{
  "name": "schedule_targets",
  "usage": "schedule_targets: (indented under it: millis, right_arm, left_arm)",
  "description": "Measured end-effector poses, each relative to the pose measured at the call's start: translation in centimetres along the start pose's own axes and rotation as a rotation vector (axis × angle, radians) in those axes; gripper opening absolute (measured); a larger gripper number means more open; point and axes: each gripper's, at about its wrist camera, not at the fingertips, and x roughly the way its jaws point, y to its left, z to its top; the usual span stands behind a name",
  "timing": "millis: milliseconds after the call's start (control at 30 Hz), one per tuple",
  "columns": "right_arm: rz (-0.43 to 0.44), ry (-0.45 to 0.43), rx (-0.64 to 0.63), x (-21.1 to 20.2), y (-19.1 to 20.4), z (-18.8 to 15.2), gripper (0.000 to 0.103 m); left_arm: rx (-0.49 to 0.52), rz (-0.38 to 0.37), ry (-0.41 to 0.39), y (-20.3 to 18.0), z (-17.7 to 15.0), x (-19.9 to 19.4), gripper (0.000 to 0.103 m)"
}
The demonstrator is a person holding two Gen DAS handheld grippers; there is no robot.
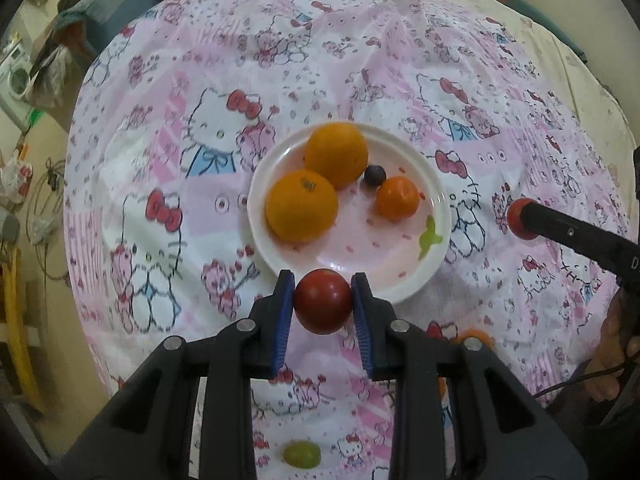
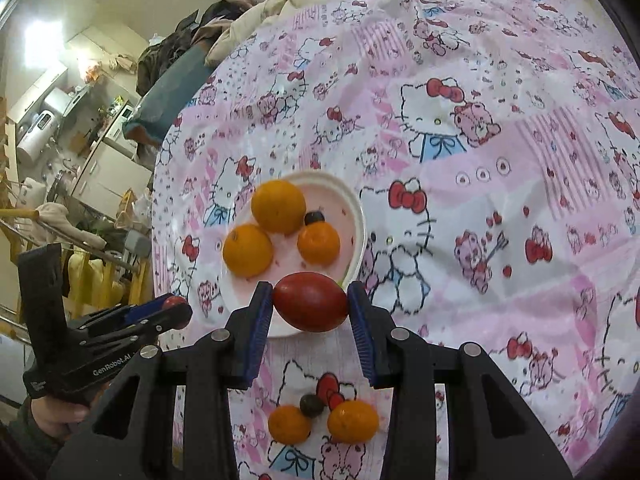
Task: Organize fruits
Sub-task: 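Carry the tomato onto the plate and open the right gripper while the left carries its tomato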
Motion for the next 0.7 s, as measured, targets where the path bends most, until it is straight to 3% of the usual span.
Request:
schedule_targets:
  millis: [400, 700]
  right_arm:
    - [0.002, -0.005, 0.004, 2.4, -0.8, 3.8, 0.04]
    - [0.024, 0.053, 0.034, 6.2, -1.7, 5.4, 0.04]
  left_arm:
    - [0.075, 0.035, -0.016, -0.7, 4.0, 2.8, 0.025]
    - [0.076, 0.001, -0.01, -0.4, 6.4, 4.2, 0.025]
